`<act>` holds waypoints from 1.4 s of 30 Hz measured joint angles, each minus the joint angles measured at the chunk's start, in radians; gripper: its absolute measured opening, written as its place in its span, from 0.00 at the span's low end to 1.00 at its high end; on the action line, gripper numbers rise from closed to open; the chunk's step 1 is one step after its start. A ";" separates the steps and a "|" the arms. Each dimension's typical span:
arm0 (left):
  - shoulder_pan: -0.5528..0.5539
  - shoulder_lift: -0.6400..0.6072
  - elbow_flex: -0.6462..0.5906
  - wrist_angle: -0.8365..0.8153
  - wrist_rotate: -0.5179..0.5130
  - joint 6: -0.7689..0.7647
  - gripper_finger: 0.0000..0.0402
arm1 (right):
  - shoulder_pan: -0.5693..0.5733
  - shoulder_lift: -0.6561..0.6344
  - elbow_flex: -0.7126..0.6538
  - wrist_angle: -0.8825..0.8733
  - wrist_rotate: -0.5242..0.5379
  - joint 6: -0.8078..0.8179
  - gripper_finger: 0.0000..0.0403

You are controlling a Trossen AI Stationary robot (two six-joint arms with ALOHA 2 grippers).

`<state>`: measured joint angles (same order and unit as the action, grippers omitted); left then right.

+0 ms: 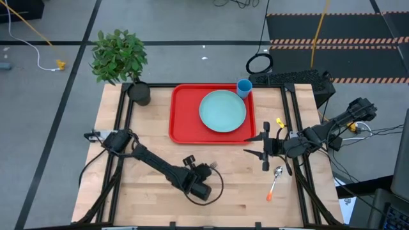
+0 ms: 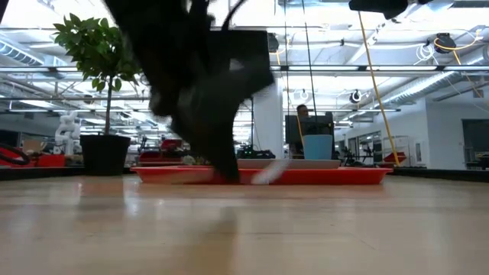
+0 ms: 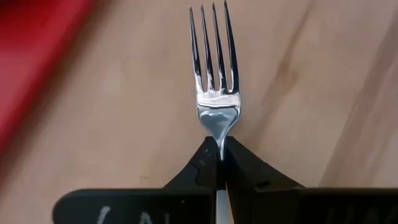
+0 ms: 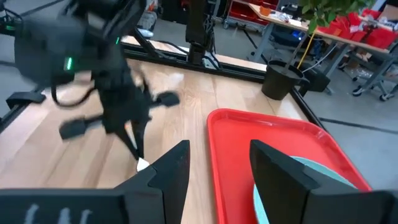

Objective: Pick and place plate/cup/fork/spoon on tray
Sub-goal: Put the orange fork on the orange serving tray to the left of the blue plate

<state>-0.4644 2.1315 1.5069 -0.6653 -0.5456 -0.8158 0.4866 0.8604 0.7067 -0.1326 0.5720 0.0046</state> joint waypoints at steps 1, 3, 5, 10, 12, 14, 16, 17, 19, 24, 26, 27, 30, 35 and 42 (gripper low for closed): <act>0.005 -0.022 0.002 -0.004 -0.007 0.011 0.03 | 0.000 0.000 0.000 0.000 0.000 -0.012 0.40; 0.019 -0.058 0.004 -0.041 -0.021 0.027 0.03 | 0.000 -0.001 0.000 -0.005 0.000 -0.041 0.40; 0.032 -0.092 0.002 -0.094 -0.038 0.047 0.02 | 0.000 -0.003 0.000 -0.004 0.001 -0.069 0.40; 0.088 -0.190 0.003 -0.221 -0.131 0.074 0.02 | -0.001 -0.015 0.000 -0.007 0.002 -0.149 0.40; 0.117 -0.218 0.004 -0.263 -0.172 0.075 0.02 | -0.002 -0.021 0.000 -0.006 0.004 -0.180 0.40; 0.150 -0.250 0.004 -0.306 -0.203 0.082 0.02 | -0.002 -0.030 0.000 -0.006 0.005 -0.210 0.40; 0.191 -0.278 0.004 -0.319 -0.234 0.088 0.02 | -0.002 -0.040 0.000 -0.006 0.006 -0.234 0.40; 0.211 -0.293 0.004 -0.329 -0.248 0.089 0.02 | -0.002 -0.045 0.000 -0.006 0.006 -0.242 0.40; 0.257 -0.303 0.004 -0.330 -0.272 0.096 0.02 | -0.002 -0.054 0.000 -0.006 0.006 -0.261 0.40; 0.380 -0.308 0.005 -0.319 -0.303 0.103 0.03 | -0.003 -0.068 0.000 -0.006 0.007 -0.323 0.40; 0.432 -0.305 0.005 -0.322 -0.312 0.100 0.02 | -0.003 -0.069 0.000 -0.006 0.007 -0.341 0.40; 0.457 -0.303 0.004 -0.321 -0.312 0.097 0.02 | -0.003 -0.069 0.000 -0.006 0.007 -0.349 0.40; 0.526 -0.292 0.004 -0.306 -0.315 0.052 0.03 | -0.003 -0.068 0.000 -0.006 0.007 -0.373 0.40; 0.602 -0.263 0.006 -0.241 -0.309 0.010 0.03 | -0.003 -0.068 0.000 -0.006 0.007 -0.420 0.40; 0.657 -0.170 0.005 -0.065 -0.256 0.046 0.02 | -0.003 -0.069 0.000 -0.007 0.014 -0.499 0.40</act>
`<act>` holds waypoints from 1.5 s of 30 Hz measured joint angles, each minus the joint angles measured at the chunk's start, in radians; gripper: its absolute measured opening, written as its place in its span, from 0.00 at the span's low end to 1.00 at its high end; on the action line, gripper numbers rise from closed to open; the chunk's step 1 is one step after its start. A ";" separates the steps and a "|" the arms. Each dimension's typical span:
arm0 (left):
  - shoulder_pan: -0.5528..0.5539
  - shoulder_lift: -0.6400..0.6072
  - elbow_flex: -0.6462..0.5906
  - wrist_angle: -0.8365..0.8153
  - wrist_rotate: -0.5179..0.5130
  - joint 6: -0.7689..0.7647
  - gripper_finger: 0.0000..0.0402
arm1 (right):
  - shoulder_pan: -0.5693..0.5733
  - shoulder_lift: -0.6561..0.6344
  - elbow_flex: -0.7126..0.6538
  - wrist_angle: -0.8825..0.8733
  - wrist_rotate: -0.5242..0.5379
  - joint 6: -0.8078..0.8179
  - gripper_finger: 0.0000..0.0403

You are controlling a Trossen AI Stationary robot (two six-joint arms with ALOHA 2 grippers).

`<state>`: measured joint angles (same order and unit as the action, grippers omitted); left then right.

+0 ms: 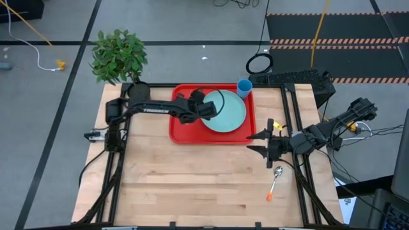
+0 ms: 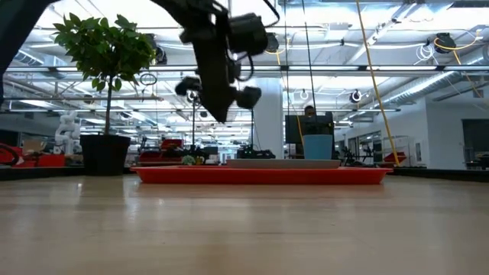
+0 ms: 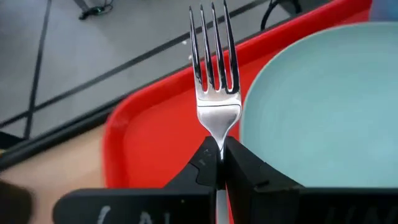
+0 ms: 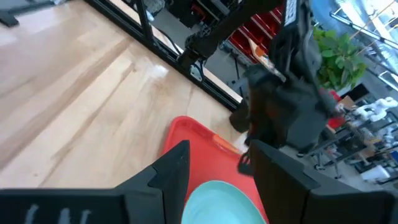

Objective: Pick and place plate/cup/fork/spoon on tray
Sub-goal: Put the orange fork on the orange serving tray to the left of the blue plate

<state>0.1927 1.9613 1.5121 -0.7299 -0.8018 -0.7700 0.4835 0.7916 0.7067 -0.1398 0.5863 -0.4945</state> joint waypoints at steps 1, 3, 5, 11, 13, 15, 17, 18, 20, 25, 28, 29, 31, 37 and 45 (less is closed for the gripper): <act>0.005 0.015 0.000 0.004 0.006 -0.009 0.03 | 0.000 0.000 0.000 -0.001 0.010 -0.008 0.40; 0.011 0.043 -0.001 0.008 0.015 -0.031 0.03 | -0.002 -0.002 0.000 -0.003 0.019 -0.021 0.40; 0.018 0.063 -0.001 0.020 0.032 -0.060 0.03 | -0.008 -0.002 0.000 -0.007 0.019 -0.027 0.40; 0.021 0.110 -0.001 0.026 0.063 -0.136 0.02 | -0.036 -0.002 0.000 -0.007 0.017 -0.027 0.40; 0.020 0.114 -0.001 0.025 0.065 -0.158 0.03 | -0.044 -0.002 0.000 -0.008 0.017 -0.026 0.40; 0.016 0.114 -0.001 0.022 0.066 -0.180 0.03 | -0.052 -0.002 0.000 -0.011 0.016 -0.024 0.40; 0.013 0.114 -0.001 0.021 0.065 -0.192 0.02 | -0.059 -0.002 0.000 -0.010 0.015 -0.029 0.40; 0.013 0.114 -0.001 0.019 0.065 -0.194 0.02 | -0.063 -0.002 0.000 -0.009 0.015 -0.031 0.40; 0.014 0.114 -0.001 0.016 0.064 -0.194 0.02 | -0.070 -0.002 0.000 -0.007 0.015 -0.033 0.40; 0.028 0.128 -0.004 0.022 0.068 -0.214 0.03 | -0.078 -0.002 0.000 -0.007 0.015 -0.034 0.40; 0.024 0.141 -0.004 0.033 0.069 -0.243 0.03 | -0.079 -0.002 0.000 -0.006 0.015 -0.034 0.40; 0.023 0.144 -0.004 0.031 0.070 -0.252 0.03 | -0.079 -0.002 0.000 -0.006 0.015 -0.034 0.40; 0.024 0.146 -0.005 0.021 0.073 -0.258 0.02 | -0.079 -0.002 0.000 -0.006 0.015 -0.025 0.40; 0.025 0.173 -0.005 0.020 0.088 -0.312 0.04 | -0.078 -0.002 0.000 -0.011 0.015 -0.007 0.40; 0.021 0.189 -0.005 0.017 0.103 -0.365 0.04 | -0.078 -0.002 0.000 -0.010 0.012 -0.007 0.40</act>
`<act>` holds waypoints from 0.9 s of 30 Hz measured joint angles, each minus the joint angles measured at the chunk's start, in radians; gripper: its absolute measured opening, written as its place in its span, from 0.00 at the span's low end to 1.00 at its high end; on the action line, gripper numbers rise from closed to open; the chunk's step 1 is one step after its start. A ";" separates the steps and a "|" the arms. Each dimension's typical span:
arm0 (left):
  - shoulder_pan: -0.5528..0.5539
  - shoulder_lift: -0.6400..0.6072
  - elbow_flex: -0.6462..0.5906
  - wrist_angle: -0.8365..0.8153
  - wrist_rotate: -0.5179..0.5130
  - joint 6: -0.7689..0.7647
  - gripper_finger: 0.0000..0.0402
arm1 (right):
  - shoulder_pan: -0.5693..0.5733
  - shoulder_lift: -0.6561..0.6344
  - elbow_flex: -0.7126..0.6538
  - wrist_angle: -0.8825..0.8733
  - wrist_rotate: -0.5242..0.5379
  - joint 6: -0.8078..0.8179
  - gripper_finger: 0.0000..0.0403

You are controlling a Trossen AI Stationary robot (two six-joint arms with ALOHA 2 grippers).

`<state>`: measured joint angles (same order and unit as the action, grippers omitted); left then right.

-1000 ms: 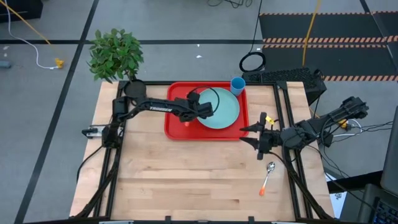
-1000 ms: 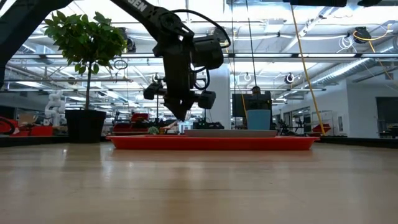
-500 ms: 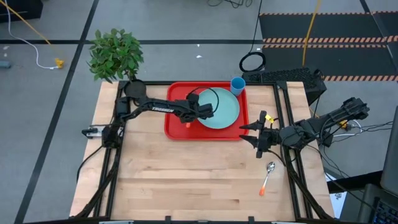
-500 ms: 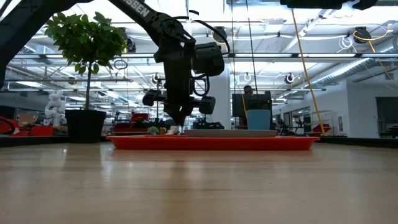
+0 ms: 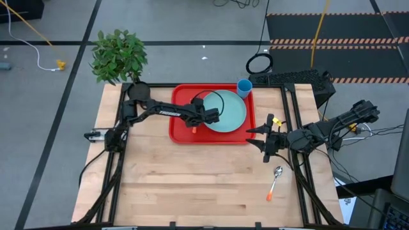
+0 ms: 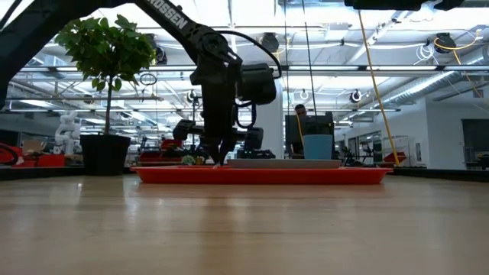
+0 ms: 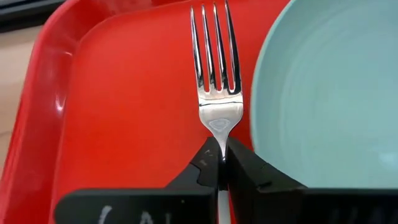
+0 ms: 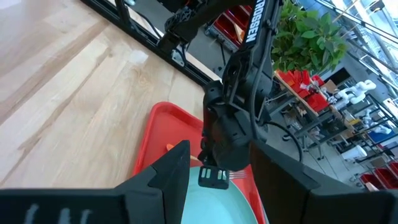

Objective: Pick and place plate/cup/fork/spoon on tray
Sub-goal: Put the orange fork on the orange serving tray to the left of the blue plate

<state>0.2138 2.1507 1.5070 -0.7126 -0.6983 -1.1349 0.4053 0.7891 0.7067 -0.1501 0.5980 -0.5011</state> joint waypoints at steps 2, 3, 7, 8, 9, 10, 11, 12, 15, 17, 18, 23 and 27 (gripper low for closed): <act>0.000 -0.001 0.000 0.001 0.007 -0.006 0.05 | 0.000 0.000 0.000 0.000 0.000 0.000 0.40; 0.000 -0.001 0.000 -0.001 0.013 -0.007 0.06 | 0.000 0.000 0.000 0.000 0.000 0.000 0.40; 0.001 -0.001 0.000 0.000 0.018 -0.022 0.07 | 0.000 0.000 0.000 0.000 0.000 -0.001 0.40; 0.001 -0.001 0.000 0.000 0.019 -0.026 0.07 | 0.000 0.000 0.000 0.000 0.000 -0.001 0.40; 0.001 -0.001 0.000 -0.001 0.019 -0.027 0.07 | 0.000 0.000 0.000 0.000 0.000 -0.001 0.40; 0.001 -0.001 0.000 -0.001 0.019 -0.027 0.07 | 0.000 0.000 0.000 0.000 0.000 -0.001 0.40; 0.001 -0.001 0.000 -0.001 0.019 -0.027 0.07 | 0.000 0.000 0.000 0.000 0.000 -0.001 0.40; 0.001 -0.001 0.000 0.000 0.019 -0.027 0.07 | 0.000 0.000 0.000 0.000 0.000 -0.001 0.40; 0.001 -0.001 0.000 0.002 0.035 -0.030 0.07 | 0.000 0.000 0.000 0.000 -0.001 -0.001 0.40; 0.001 -0.001 0.000 0.003 0.043 -0.032 0.07 | 0.000 0.000 0.000 0.001 -0.001 -0.001 0.40; 0.001 -0.001 -0.001 0.004 0.044 -0.032 0.07 | 0.000 0.000 0.000 0.001 -0.001 -0.001 0.40; 0.001 -0.001 -0.044 0.035 0.053 -0.055 0.08 | 0.000 0.000 0.000 0.004 -0.001 -0.001 0.40; 0.000 -0.001 -0.078 0.061 0.060 -0.073 0.08 | 0.000 0.000 0.000 0.004 -0.001 -0.001 0.40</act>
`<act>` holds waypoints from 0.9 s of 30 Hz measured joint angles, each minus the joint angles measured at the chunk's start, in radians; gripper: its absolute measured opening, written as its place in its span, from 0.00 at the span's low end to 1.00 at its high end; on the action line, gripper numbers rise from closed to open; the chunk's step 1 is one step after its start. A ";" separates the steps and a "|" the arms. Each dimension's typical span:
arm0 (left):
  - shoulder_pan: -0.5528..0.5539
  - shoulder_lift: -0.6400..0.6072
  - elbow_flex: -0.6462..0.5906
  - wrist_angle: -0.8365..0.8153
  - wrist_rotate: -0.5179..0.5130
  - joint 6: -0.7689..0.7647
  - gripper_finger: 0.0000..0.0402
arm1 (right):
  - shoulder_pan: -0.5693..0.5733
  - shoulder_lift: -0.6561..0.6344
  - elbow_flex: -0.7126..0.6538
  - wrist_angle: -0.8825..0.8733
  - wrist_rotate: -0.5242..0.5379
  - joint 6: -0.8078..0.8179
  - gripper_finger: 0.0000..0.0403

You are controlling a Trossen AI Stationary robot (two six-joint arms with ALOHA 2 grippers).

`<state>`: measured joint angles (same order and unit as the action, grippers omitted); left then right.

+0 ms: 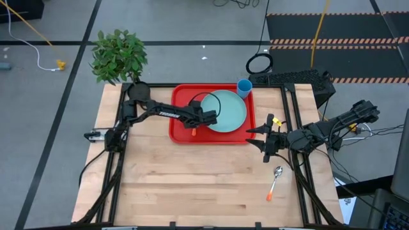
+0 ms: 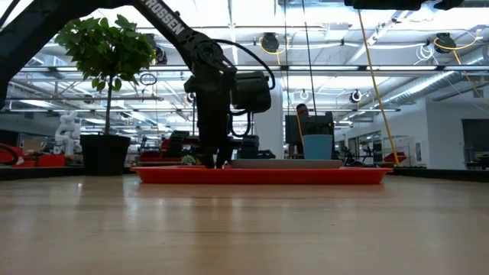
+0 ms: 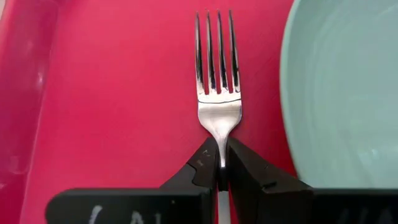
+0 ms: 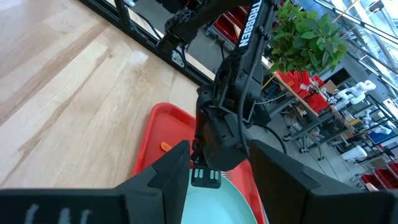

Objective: Pick and place plate/cup/fork/spoon on tray
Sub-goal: Put the orange fork on the orange serving tray to the left of the blue plate

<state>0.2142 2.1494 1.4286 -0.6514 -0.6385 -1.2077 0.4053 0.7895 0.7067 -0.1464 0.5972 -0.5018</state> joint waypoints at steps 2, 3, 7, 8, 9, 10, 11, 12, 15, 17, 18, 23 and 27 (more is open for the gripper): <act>0.000 -0.001 -0.005 0.010 -0.002 -0.004 0.08 | 0.000 0.000 0.000 0.000 0.000 0.000 0.40; 0.000 -0.002 -0.005 0.013 -0.001 -0.005 0.09 | 0.000 0.000 0.000 0.000 0.000 0.000 0.40; 0.006 -0.002 -0.005 0.026 0.000 -0.004 0.14 | 0.000 0.000 0.000 0.000 0.000 -0.005 0.40; 0.009 -0.002 -0.005 0.029 0.001 -0.004 0.15 | 0.000 0.000 0.000 0.000 0.000 -0.006 0.40; 0.011 -0.002 -0.005 0.030 0.002 -0.004 0.17 | 0.000 0.000 0.000 0.000 0.000 -0.006 0.40; 0.013 -0.002 -0.005 0.030 0.002 -0.006 0.18 | 0.000 0.000 0.000 0.000 0.000 -0.006 0.40; 0.015 -0.002 -0.005 0.032 0.002 -0.006 0.19 | 0.000 0.000 0.000 0.000 0.000 -0.007 0.40; 0.016 -0.002 -0.005 0.035 0.002 -0.007 0.20 | 0.000 0.000 0.000 0.000 0.000 -0.007 0.40; 0.018 -0.002 -0.005 0.051 0.002 -0.007 0.20 | 0.000 0.000 0.000 0.000 0.000 -0.007 0.40; 0.019 -0.002 -0.006 0.063 0.002 -0.003 0.20 | 0.000 0.000 0.000 0.000 0.000 -0.007 0.40; 0.020 -0.002 -0.006 0.062 0.002 -0.003 0.20 | 0.000 0.000 0.000 0.000 0.000 -0.007 0.40; 0.020 -0.013 -0.005 0.055 0.003 0.029 0.20 | 0.000 0.000 0.000 0.000 0.000 -0.004 0.40; 0.020 -0.042 -0.005 0.018 0.011 0.053 0.20 | 0.000 0.000 0.000 0.000 0.000 -0.003 0.40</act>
<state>0.2344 2.1072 1.4235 -0.6335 -0.6277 -1.1546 0.4056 0.7891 0.7067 -0.1467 0.5974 -0.5043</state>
